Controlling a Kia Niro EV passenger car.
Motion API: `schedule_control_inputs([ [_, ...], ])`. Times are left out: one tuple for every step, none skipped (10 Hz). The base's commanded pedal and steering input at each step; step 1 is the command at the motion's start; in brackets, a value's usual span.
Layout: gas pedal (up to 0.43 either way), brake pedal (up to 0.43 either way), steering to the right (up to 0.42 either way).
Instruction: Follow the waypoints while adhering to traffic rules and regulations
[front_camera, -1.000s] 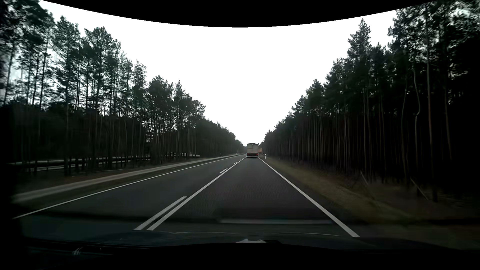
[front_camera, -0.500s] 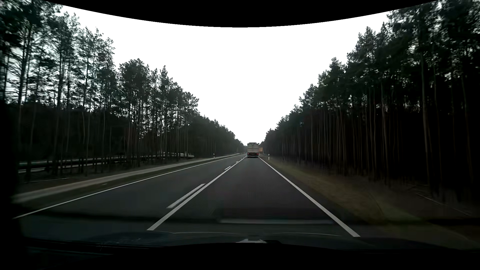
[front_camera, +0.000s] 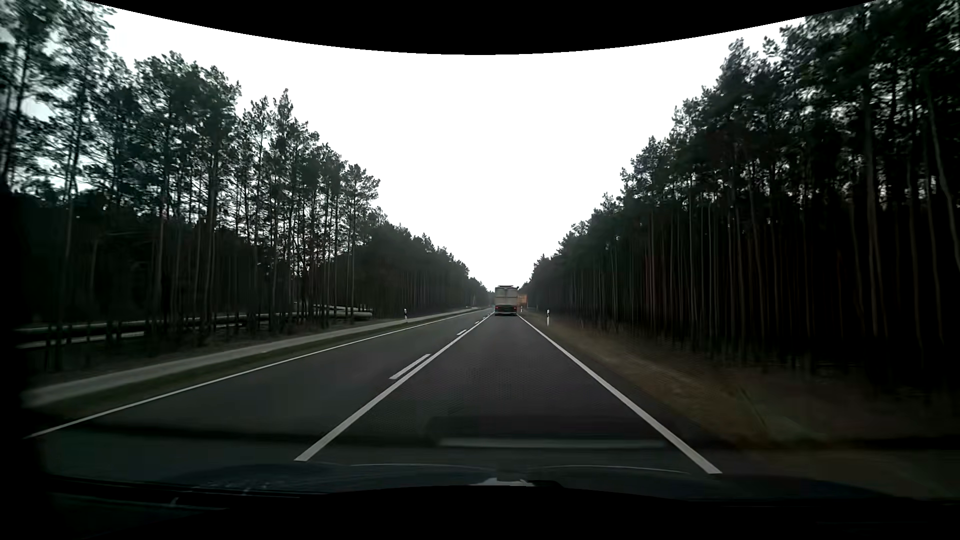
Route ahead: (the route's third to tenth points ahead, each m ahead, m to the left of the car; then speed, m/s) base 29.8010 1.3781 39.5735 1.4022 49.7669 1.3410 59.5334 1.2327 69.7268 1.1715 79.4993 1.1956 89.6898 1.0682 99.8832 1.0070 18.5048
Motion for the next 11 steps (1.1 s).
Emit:
schedule_control_inputs([
  [0.177, 0.0, 0.002],
  [0.177, 0.0, 0.002],
  [0.177, 0.0, 0.002],
  [0.177, 0.0, 0.002],
  [0.177, 0.0, 0.002],
  [0.177, 0.0, 0.002],
  [0.177, 0.0, 0.002],
  [0.177, 0.0, 0.002],
  [0.177, 0.0, 0.002],
  [0.177, 0.0, 0.002],
  [0.177, 0.0, 0.001],
])
